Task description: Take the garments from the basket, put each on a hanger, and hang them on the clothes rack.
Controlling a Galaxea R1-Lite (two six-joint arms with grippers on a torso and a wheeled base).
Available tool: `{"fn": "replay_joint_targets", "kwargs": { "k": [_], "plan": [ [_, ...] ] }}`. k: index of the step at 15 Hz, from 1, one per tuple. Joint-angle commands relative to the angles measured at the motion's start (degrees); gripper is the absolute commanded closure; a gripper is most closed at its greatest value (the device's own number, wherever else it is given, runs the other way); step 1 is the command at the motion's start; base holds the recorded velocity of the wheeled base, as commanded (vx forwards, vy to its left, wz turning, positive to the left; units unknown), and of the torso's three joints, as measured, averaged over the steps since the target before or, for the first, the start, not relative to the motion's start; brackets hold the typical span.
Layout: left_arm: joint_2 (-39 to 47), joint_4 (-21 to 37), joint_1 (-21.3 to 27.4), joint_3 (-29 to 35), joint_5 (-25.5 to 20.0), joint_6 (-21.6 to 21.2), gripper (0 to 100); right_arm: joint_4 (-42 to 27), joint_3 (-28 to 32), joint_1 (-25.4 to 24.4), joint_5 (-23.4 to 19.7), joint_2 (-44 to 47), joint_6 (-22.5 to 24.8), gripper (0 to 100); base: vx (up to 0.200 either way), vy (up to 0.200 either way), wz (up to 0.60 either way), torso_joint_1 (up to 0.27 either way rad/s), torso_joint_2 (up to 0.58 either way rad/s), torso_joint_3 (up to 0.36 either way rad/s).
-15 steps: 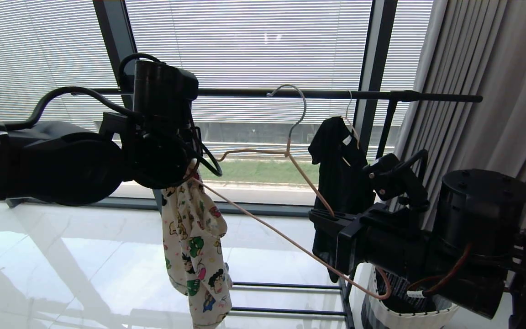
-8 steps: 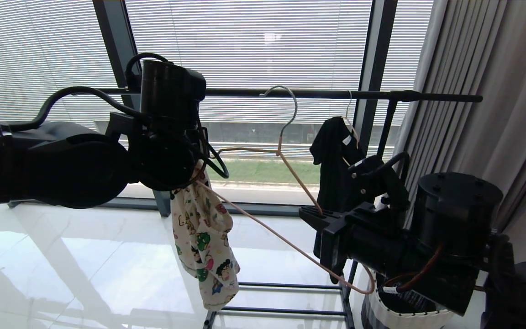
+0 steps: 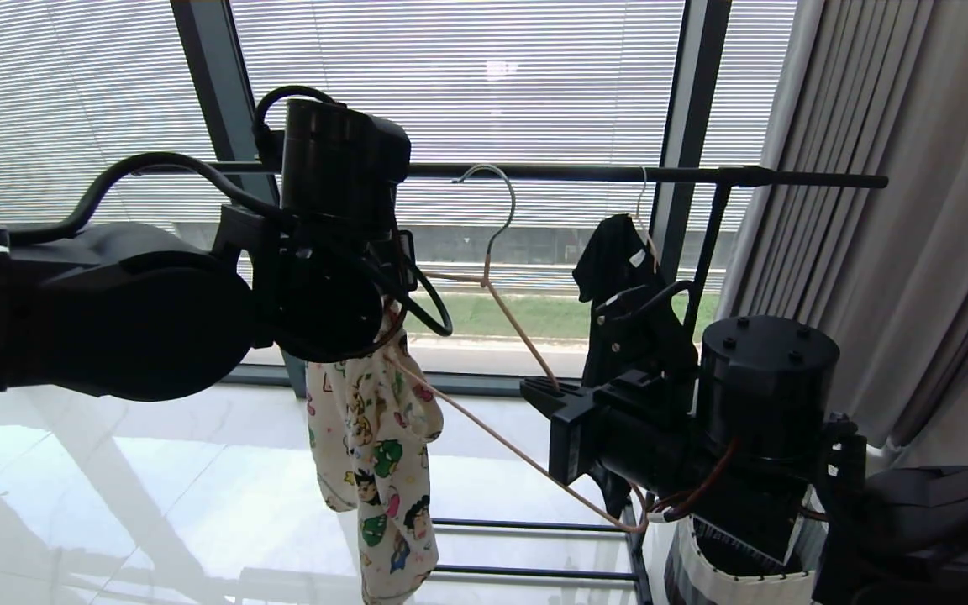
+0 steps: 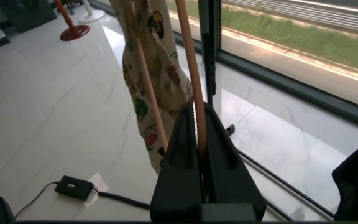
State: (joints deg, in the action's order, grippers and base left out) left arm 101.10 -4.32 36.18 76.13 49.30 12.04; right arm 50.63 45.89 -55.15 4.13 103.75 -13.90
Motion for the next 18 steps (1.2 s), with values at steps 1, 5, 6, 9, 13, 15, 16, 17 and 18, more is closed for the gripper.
{"fn": "replay_joint_targets", "kwargs": {
  "k": [1,5,6,9,13,15,16,17,18],
  "plan": [
    [-0.37,0.01,3.11,0.51,-0.08,1.58,100,0.0,0.17,-0.05,0.0,0.92,0.01,100,0.0,0.0,0.0,0.0,0.0,0.0],
    [-1.34,0.01,8.99,0.51,-0.52,3.25,100,0.0,0.96,0.04,0.35,1.45,-0.08,100,0.0,0.0,0.0,0.0,0.0,0.0],
    [-2.13,0.01,10.93,0.51,-2.01,3.25,100,0.0,0.87,0.13,0.35,1.45,-0.08,100,0.0,0.0,0.0,0.0,0.0,0.0],
    [-2.92,0.01,12.07,0.25,-3.95,3.34,100,0.0,0.87,0.13,0.44,1.45,-0.17,100,0.0,0.0,0.0,0.0,0.0,0.0],
    [-5.47,0.01,11.98,-1.07,-6.06,3.34,100,0.88,0.78,0.22,2.02,1.36,-0.17,100,0.0,0.0,0.0,0.0,0.0,0.0],
    [-6.35,0.1,11.89,-1.77,-6.32,3.16,0,0.96,0.78,0.22,2.55,1.19,0.01,100,0.0,0.0,0.0,0.0,0.0,0.0],
    [-7.05,0.1,11.81,-2.13,-6.41,3.07,0,1.58,0.78,0.22,2.55,1.01,0.19,100,0.0,0.0,0.0,0.0,0.0,0.0],
    [-7.58,0.1,11.81,-2.13,-6.41,2.9,0,2.63,0.61,0.22,2.55,0.84,0.45,100,0.0,0.0,0.0,0.0,0.0,0.0],
    [-8.64,0.1,11.46,-2.21,-6.41,1.93,0,3.86,0.43,0.22,2.9,0.75,0.89,100,0.0,0.0,0.0,0.0,0.0,0.0]
  ]
}}
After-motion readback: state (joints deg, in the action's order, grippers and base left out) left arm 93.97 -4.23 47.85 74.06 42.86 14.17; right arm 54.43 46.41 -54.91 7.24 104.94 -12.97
